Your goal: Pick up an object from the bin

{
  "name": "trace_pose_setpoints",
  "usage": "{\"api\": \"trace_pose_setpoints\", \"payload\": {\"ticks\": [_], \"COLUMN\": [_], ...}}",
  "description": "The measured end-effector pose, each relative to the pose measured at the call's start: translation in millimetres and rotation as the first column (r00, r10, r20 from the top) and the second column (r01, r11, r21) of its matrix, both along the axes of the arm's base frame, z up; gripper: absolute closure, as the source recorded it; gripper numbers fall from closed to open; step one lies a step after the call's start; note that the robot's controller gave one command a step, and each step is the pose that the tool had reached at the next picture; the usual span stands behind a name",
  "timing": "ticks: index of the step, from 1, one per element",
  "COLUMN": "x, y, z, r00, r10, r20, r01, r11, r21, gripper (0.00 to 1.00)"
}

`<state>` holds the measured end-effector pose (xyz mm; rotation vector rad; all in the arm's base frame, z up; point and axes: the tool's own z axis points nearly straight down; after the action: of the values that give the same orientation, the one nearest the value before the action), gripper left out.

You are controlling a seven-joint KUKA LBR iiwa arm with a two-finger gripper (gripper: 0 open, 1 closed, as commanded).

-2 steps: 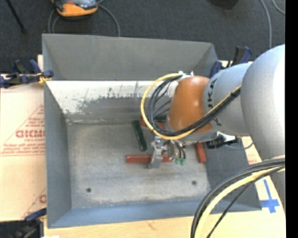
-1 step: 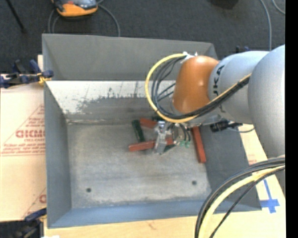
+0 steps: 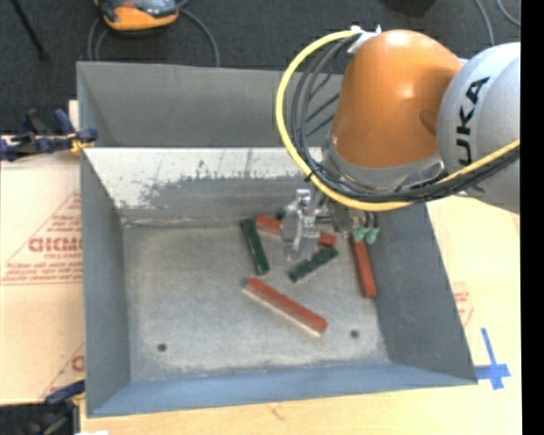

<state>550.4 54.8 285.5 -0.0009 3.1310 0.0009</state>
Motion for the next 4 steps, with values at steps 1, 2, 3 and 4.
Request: {"api": "trace_pose_setpoints", "payload": {"ticks": [1,2,3,4], "x": [-0.8,-15.9,20.4,20.6], "y": [-1.3,-27.2,23.3,22.4], "z": [-3.2,-57.0,-100.0,-99.8], "r00": [1.0,0.998,0.977,0.977], "r10": [0.0,-0.059,-0.214,-0.214], "r20": [-0.006,-0.001,-0.007,-0.007], "r01": [0.0,0.059,0.214,0.214], "r11": [1.0,0.998,0.977,0.977], "r21": [-0.002,0.001,0.001,0.0], "gripper": [1.0,1.0,0.0,0.0]}}
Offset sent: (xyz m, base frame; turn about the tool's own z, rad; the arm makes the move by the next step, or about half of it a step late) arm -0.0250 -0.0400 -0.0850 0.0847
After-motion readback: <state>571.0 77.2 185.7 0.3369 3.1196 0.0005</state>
